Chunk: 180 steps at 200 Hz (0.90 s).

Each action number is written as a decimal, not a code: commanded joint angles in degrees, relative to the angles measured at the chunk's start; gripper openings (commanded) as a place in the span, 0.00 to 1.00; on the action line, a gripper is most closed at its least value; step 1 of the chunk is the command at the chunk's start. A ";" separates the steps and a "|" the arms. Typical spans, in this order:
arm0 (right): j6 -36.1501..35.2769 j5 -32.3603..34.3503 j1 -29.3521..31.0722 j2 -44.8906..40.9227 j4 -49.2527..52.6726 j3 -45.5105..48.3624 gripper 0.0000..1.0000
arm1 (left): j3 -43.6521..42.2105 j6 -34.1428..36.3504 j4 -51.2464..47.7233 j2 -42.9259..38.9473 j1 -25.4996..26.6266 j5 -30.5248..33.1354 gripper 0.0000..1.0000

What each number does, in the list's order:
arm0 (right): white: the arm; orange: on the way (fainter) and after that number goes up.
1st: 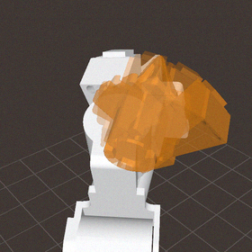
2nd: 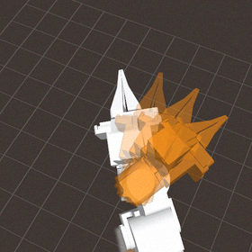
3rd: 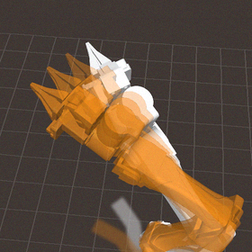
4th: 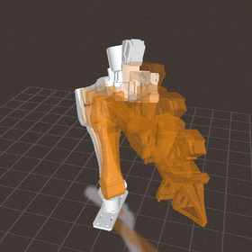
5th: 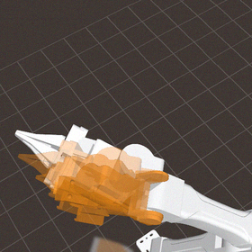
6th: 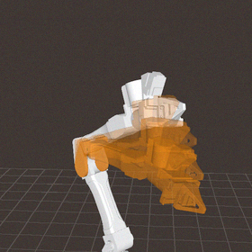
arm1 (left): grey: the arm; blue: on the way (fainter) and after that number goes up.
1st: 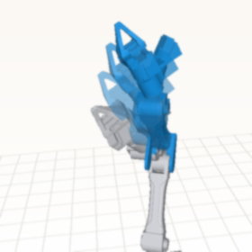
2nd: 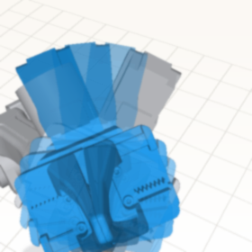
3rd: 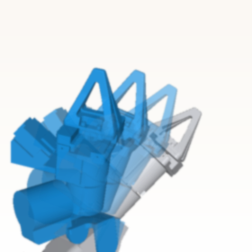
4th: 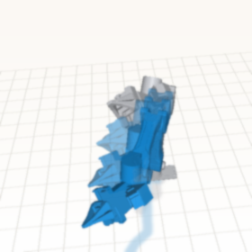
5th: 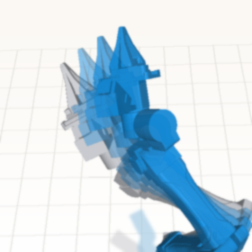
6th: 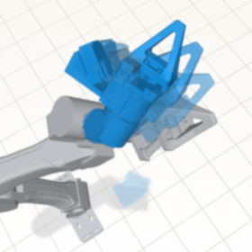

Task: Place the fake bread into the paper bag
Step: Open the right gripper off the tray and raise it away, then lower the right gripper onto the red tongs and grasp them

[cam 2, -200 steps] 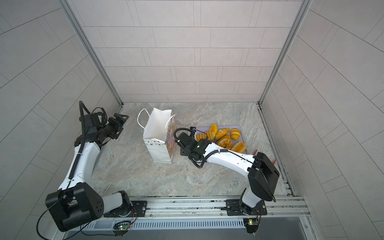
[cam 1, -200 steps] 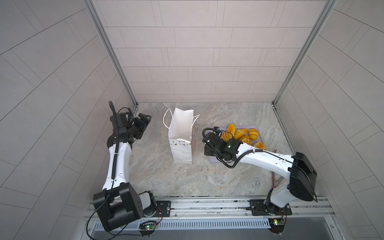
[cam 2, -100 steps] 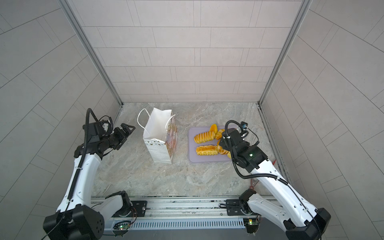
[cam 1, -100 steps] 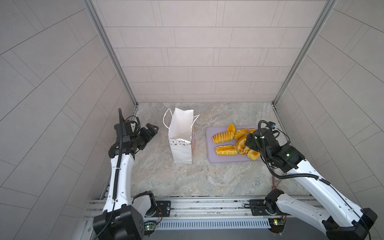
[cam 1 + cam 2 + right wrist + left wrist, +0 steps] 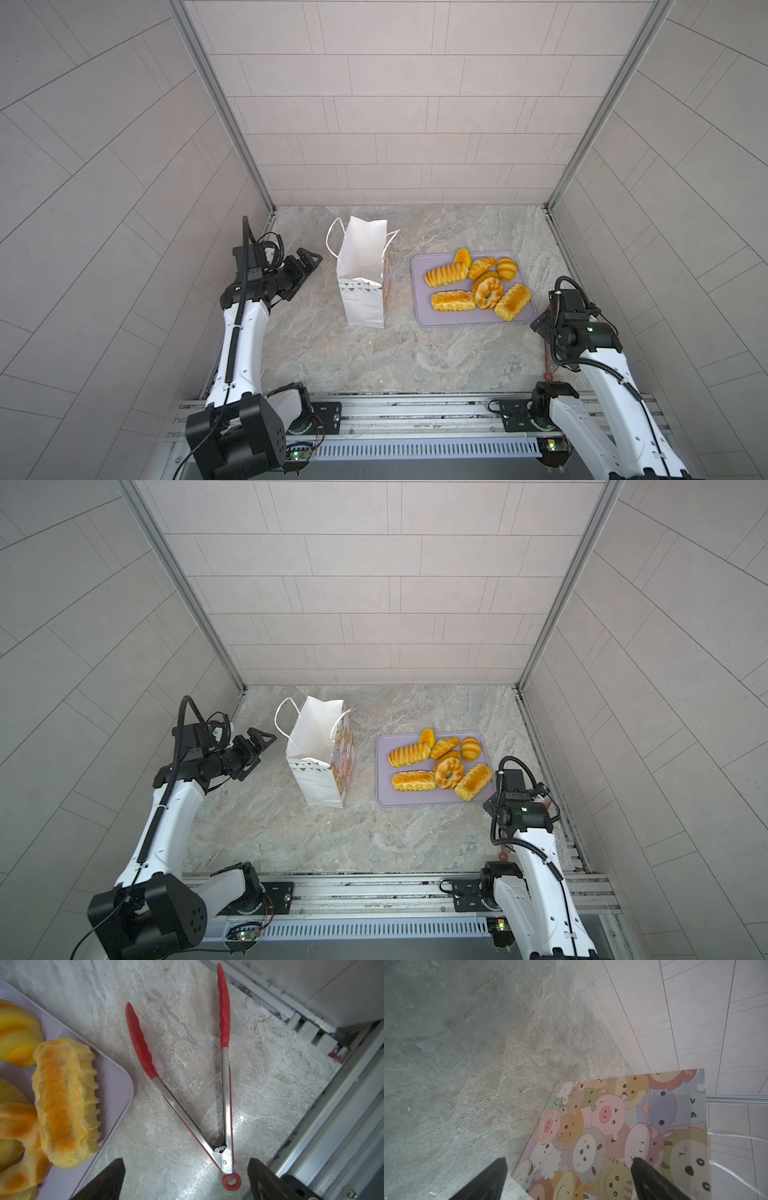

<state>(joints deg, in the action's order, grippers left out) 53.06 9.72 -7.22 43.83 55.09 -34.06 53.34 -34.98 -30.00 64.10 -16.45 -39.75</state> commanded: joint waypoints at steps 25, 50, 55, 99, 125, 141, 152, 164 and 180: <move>1.02 -0.62 -2.02 3.05 -4.74 4.81 0.92 | 2.30 -0.52 1.87 1.14 0.45 -2.53 1.00; -0.20 -1.03 -3.33 3.94 -7.24 6.81 0.92 | 2.38 -0.95 2.13 1.06 0.45 -2.53 1.00; -0.49 -1.31 -3.87 4.28 -7.63 7.03 0.92 | 2.42 -1.05 2.14 0.99 0.46 -2.48 1.00; -3.52 -3.92 -8.83 9.80 -12.98 8.23 0.92 | 2.38 -1.27 2.16 0.28 0.43 -2.57 1.00; -3.51 -3.29 -9.24 13.37 -15.89 8.06 0.91 | 2.64 -1.57 2.15 0.33 0.45 -2.79 1.00; -3.12 -3.38 -9.88 15.01 -17.73 8.37 0.90 | 2.69 -1.58 2.14 0.33 0.45 -2.79 1.00; -3.05 -3.48 -10.46 15.77 -18.92 8.63 0.89 | 2.82 -1.58 2.06 0.33 0.46 -2.88 1.00; -3.27 -3.37 -11.02 16.73 -20.49 8.87 0.87 | 2.87 -1.58 1.96 0.33 0.45 -2.79 1.00; -3.82 -3.00 -12.29 18.57 -22.35 8.81 0.84 | 2.88 -1.64 1.96 0.41 0.45 -2.84 1.00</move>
<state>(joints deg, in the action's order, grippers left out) 49.39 5.74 -18.11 60.51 36.62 -25.74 54.41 -36.45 -28.53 65.43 -16.21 -42.02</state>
